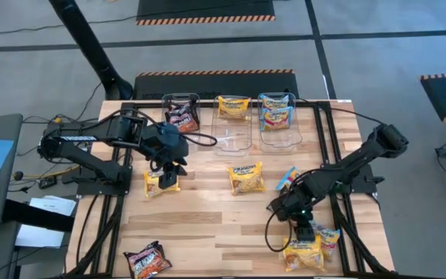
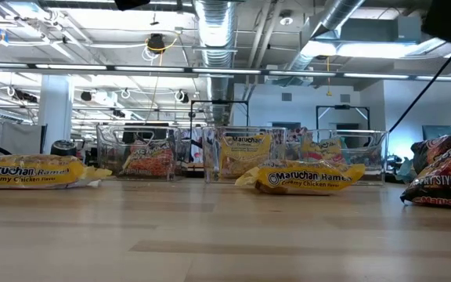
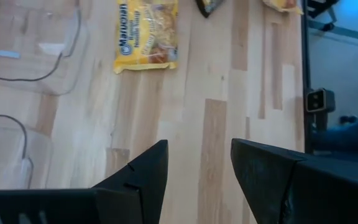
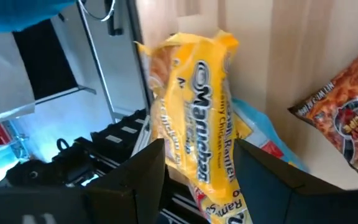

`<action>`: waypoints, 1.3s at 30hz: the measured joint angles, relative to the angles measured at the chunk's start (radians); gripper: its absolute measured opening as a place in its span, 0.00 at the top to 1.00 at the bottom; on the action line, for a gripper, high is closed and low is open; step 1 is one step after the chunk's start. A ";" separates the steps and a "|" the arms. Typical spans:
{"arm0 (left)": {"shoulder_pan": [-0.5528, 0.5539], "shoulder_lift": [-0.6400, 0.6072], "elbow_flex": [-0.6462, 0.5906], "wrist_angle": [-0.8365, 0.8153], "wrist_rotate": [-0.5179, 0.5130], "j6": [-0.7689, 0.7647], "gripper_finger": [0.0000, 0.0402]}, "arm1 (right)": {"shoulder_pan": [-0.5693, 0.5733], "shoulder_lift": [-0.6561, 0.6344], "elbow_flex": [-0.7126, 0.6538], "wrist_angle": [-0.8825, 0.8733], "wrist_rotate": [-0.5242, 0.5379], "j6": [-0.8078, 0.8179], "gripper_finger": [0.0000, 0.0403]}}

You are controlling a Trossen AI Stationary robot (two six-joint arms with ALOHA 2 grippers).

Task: Sort Maruchan noodles
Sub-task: Put the yellow noodle pack into the middle transparent bin

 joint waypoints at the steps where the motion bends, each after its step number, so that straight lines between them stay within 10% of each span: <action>1: 0.000 0.000 0.000 0.000 -0.001 0.000 0.60 | 0.001 0.000 -0.010 0.004 0.000 0.005 0.47; 39: 0.000 0.000 0.000 0.026 -0.066 -0.064 0.60 | 0.137 0.023 -0.149 0.236 0.129 0.221 0.47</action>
